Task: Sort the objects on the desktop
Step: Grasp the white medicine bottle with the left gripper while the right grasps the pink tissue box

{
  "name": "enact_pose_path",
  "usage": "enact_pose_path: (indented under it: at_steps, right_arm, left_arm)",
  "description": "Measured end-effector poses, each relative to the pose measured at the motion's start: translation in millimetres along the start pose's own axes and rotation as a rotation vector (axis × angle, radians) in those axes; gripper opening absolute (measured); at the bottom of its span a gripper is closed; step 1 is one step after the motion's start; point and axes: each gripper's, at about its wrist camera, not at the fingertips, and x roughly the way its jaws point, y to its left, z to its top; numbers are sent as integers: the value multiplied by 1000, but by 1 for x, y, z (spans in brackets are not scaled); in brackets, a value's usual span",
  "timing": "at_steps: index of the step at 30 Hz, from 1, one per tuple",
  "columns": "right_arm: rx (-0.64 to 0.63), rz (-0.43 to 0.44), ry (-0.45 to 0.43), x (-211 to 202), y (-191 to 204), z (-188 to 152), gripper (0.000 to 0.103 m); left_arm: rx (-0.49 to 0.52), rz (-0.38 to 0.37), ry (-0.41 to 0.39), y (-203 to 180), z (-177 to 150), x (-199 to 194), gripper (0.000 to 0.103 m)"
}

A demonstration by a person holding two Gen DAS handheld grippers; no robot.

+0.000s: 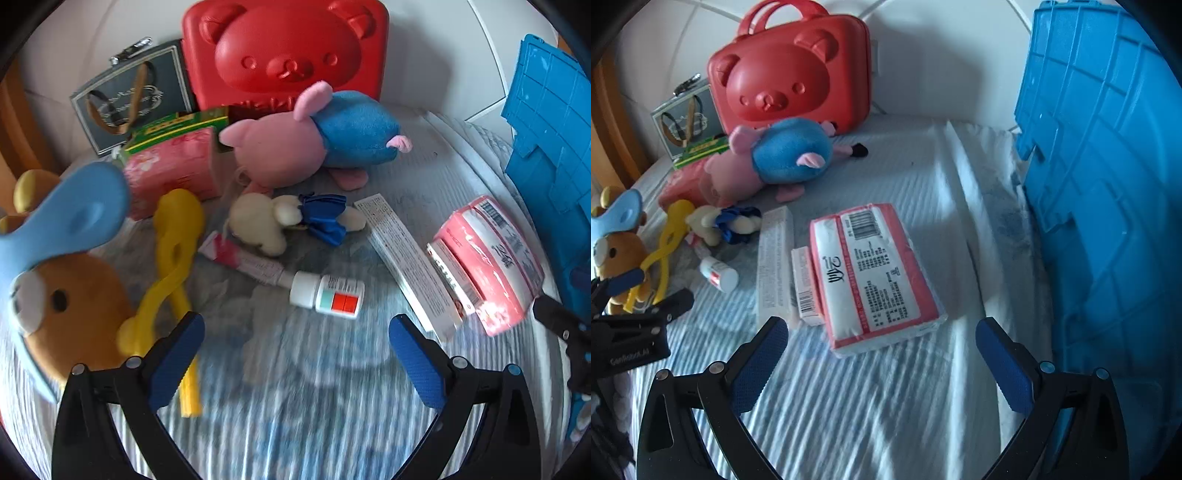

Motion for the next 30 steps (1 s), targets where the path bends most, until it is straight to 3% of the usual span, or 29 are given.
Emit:
enact_pose_path:
  at_steps: [6, 16, 22, 24, 26, 30]
  right_arm:
    - [17, -5, 11, 29, -7, 3, 103]
    - [-9, 22, 31, 54, -3, 5, 103]
    - [14, 47, 47, 58, -5, 7, 103]
    - [34, 67, 54, 56, -5, 6, 103]
    - [29, 47, 53, 54, -3, 4, 91]
    - [11, 42, 57, 46, 2, 0, 87]
  left_arm:
    - [28, 12, 33, -6, 7, 36, 100]
    - [24, 1, 62, -9, 2, 51, 93]
    - [29, -49, 61, -9, 1, 45, 54]
    - [20, -60, 68, -8, -1, 42, 53]
    - [15, -59, 67, -6, -5, 37, 53]
    - [13, -52, 48, -3, -15, 22, 53]
